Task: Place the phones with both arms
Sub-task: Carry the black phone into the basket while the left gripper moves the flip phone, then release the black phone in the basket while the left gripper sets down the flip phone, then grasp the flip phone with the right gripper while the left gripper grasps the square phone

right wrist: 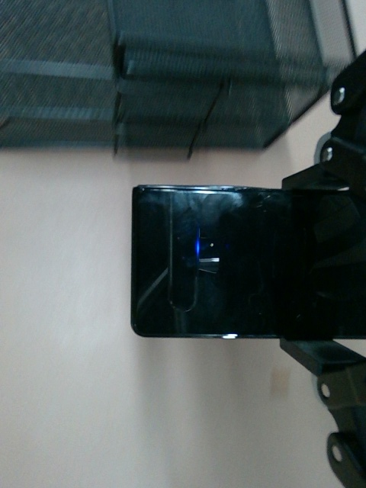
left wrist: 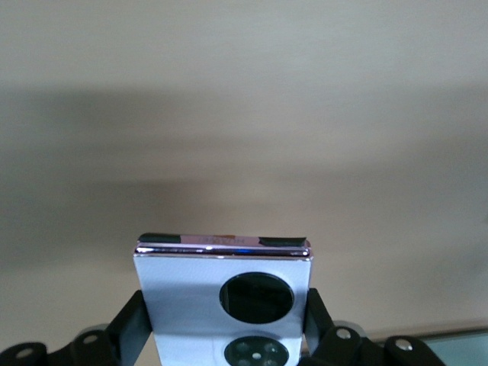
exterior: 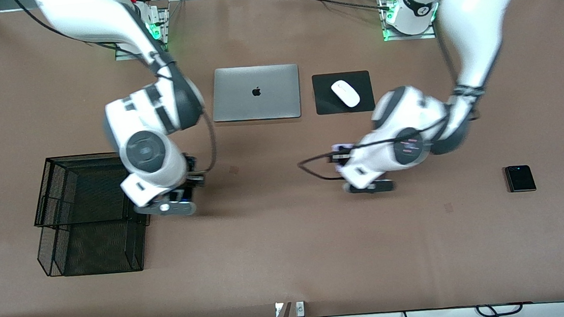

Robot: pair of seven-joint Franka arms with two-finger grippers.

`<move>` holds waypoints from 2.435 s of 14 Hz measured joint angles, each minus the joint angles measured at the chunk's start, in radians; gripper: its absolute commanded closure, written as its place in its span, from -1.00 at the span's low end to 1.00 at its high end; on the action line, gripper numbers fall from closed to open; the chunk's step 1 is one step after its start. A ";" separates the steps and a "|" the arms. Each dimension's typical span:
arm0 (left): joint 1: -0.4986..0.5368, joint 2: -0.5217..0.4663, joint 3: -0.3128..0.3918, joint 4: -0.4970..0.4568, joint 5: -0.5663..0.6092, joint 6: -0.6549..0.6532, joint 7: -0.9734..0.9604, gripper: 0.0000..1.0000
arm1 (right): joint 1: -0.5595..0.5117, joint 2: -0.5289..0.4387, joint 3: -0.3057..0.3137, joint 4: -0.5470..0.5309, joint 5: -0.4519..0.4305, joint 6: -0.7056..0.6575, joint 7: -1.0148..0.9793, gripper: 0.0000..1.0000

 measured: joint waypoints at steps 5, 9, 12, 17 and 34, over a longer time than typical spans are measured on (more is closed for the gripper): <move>-0.120 0.139 0.004 0.012 0.000 0.248 -0.046 0.43 | -0.130 -0.036 -0.001 -0.033 0.000 -0.162 -0.158 0.51; -0.170 0.207 0.004 0.019 0.000 0.343 -0.046 -0.99 | -0.260 -0.037 0.000 -0.060 0.007 -0.172 -0.304 0.50; -0.182 0.207 0.004 0.033 0.000 0.348 -0.046 -1.00 | -0.283 -0.022 0.005 -0.071 0.021 -0.135 -0.319 0.50; -0.170 0.079 0.105 0.060 0.022 0.077 -0.042 -1.00 | -0.286 0.004 0.012 -0.073 0.021 -0.056 -0.321 -0.20; 0.543 0.021 0.270 0.031 0.315 -0.071 0.727 -1.00 | -0.139 0.012 0.119 -0.037 0.092 0.178 -0.234 -1.00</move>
